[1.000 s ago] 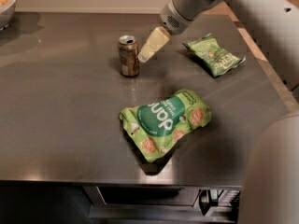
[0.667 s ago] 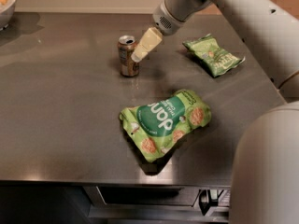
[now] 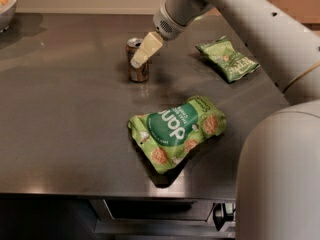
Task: Move orange can near green jalapeno chip bag
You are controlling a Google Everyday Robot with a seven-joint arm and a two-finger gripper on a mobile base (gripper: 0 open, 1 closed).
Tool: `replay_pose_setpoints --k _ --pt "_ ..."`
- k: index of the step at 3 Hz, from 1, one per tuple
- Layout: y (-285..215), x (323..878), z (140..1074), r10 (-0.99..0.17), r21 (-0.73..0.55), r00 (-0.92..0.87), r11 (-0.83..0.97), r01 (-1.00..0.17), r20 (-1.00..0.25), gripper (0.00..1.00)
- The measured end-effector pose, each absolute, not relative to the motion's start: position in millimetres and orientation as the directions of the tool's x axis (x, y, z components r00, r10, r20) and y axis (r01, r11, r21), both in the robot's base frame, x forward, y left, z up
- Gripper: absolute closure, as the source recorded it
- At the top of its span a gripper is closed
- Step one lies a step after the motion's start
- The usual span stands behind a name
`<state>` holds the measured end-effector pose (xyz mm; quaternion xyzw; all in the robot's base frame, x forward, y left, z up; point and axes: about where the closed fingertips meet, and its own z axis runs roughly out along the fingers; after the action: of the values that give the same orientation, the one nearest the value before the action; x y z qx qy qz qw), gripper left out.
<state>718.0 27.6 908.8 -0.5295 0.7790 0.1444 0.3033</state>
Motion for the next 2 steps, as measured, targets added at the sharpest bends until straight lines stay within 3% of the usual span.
replay_pose_setpoints --k 1,2 --pt "37.8 717.5 907.2 -0.734 -0.088 -0.249 0.387 -0.918 -0.632 0.0" --pt "50.0 715.0 906.6 -0.733 -0.082 -0.241 0.375 -0.923 -0.637 0.19"
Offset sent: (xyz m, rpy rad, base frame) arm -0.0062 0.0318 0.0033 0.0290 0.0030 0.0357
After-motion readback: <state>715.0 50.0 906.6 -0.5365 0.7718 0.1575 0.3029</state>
